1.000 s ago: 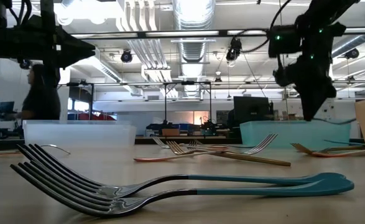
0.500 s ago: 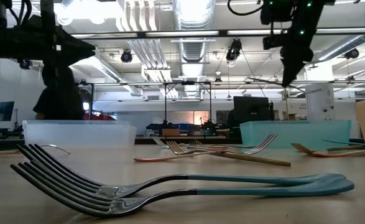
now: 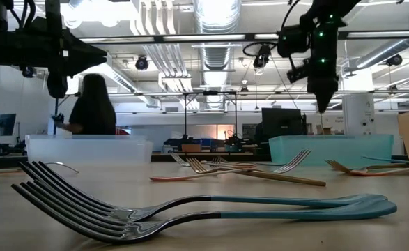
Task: Sort silverware by color (type)
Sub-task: Put the blue fork into the orange bin
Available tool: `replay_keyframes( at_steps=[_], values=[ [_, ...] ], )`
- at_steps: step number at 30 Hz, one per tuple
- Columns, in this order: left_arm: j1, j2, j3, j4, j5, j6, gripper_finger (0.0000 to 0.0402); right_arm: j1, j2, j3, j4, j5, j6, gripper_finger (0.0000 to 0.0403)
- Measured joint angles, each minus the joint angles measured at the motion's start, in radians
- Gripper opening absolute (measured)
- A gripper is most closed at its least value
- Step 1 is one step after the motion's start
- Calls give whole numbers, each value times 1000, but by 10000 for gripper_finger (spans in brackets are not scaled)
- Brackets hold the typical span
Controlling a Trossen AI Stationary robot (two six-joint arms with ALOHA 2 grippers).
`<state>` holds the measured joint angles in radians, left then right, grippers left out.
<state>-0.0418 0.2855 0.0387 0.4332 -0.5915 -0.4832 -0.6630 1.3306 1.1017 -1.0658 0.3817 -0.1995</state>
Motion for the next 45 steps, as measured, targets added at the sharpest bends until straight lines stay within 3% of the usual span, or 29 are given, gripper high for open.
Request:
replay_keyframes(
  at_steps=[6, 15, 20, 28, 39, 45],
  values=[
    [0, 0, 0, 0, 0, 0, 46, -3, -8, -18, -7, -72, 98, 38],
    [0, 0, 0, 0, 0, 0, 46, 77, -159, -108, -48, -361, 512, 38],
    [0, 0, 0, 0, 0, 0, 46, 219, -220, -233, -45, -364, 770, 38],
    [0, 0, 0, 0, 0, 0, 46, 444, -250, -360, 38, -364, 970, 39],
    [0, 0, 0, 0, 0, 0, 46, 478, -255, -430, 142, -330, 1016, 39],
    [0, 0, 0, 0, 0, 0, 46, 489, -242, -430, 135, -338, 1171, 38]
  ],
)
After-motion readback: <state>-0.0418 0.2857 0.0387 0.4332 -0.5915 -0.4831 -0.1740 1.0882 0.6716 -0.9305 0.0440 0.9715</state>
